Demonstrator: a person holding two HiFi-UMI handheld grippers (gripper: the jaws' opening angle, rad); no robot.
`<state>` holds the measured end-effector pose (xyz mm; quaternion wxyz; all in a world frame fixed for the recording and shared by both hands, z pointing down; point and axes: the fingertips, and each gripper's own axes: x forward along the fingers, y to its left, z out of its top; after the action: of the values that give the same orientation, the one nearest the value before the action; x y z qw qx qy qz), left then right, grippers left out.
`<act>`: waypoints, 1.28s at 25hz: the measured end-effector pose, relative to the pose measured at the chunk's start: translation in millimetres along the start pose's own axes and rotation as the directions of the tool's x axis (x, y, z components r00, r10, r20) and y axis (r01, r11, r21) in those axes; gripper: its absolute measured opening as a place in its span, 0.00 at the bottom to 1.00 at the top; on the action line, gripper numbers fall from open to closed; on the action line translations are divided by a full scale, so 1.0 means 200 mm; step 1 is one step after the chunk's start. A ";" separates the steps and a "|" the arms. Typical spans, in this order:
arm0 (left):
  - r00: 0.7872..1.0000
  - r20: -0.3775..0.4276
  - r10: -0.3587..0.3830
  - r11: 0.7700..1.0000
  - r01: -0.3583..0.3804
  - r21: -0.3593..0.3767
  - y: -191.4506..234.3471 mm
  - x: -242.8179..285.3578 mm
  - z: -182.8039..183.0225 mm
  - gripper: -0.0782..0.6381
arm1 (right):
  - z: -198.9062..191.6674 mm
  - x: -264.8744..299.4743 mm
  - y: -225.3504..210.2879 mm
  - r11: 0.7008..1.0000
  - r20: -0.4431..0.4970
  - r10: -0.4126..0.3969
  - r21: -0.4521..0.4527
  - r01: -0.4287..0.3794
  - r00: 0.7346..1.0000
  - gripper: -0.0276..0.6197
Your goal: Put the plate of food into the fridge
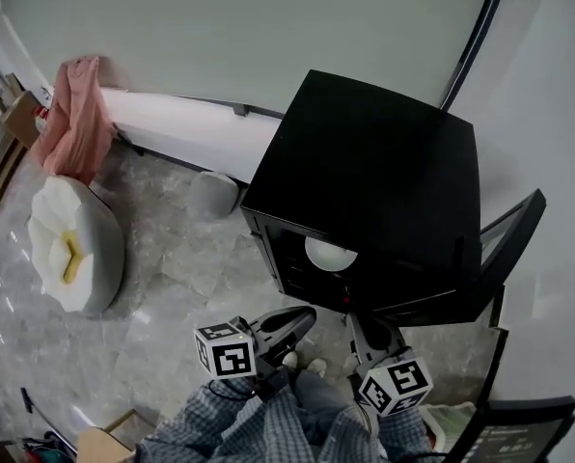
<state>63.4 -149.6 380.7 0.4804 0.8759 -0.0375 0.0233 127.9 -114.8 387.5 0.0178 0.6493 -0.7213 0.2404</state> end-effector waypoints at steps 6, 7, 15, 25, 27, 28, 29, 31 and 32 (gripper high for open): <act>1.000 -0.027 -0.014 0.993 0.017 0.114 -0.15 0.01 0.04 0.12 | 0.14 -0.10 0.01 1.000 0.068 -0.005 0.003 0.005 0.998 0.05; 0.999 -0.030 -0.011 0.991 0.015 0.130 -0.16 0.01 0.04 0.12 | 0.15 -0.11 0.00 1.000 0.076 -0.008 0.005 0.008 0.997 0.05; 0.999 -0.031 -0.022 0.976 0.028 0.217 -0.24 0.02 0.12 0.12 | 0.25 -0.13 -0.01 1.000 0.131 0.004 0.002 -0.004 0.991 0.05; 0.999 -0.035 -0.041 0.973 0.047 0.224 -0.26 0.07 0.14 0.12 | 0.28 -0.09 0.08 0.998 0.132 0.067 -0.017 -0.065 0.989 0.05; 0.999 -0.028 -0.043 0.976 0.048 0.215 -0.26 0.07 0.14 0.12 | 0.28 -0.09 0.08 0.998 0.132 0.070 -0.019 -0.068 0.989 0.05; 0.999 -0.026 -0.043 0.976 0.047 0.213 -0.26 0.07 0.15 0.12 | 0.28 -0.09 0.08 0.997 0.132 0.072 -0.020 -0.070 0.989 0.05; 0.999 -0.025 -0.042 0.976 0.047 0.213 -0.26 0.07 0.15 0.12 | 0.29 -0.09 0.08 0.997 0.131 0.075 -0.022 -0.073 0.989 0.05; 0.999 -0.026 -0.042 0.975 0.047 0.216 -0.26 0.07 0.15 0.12 | 0.28 -0.09 0.09 0.996 0.124 0.086 -0.031 -0.082 0.989 0.05; 0.999 -0.027 -0.042 0.975 0.047 0.216 -0.26 0.07 0.15 0.12 | 0.28 -0.09 0.09 0.995 0.120 0.092 -0.035 -0.089 0.988 0.05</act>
<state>82.5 -147.7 322.9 0.3827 0.9235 -0.0097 0.0262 128.9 -118.0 325.6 -0.0275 0.6290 -0.7533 0.1900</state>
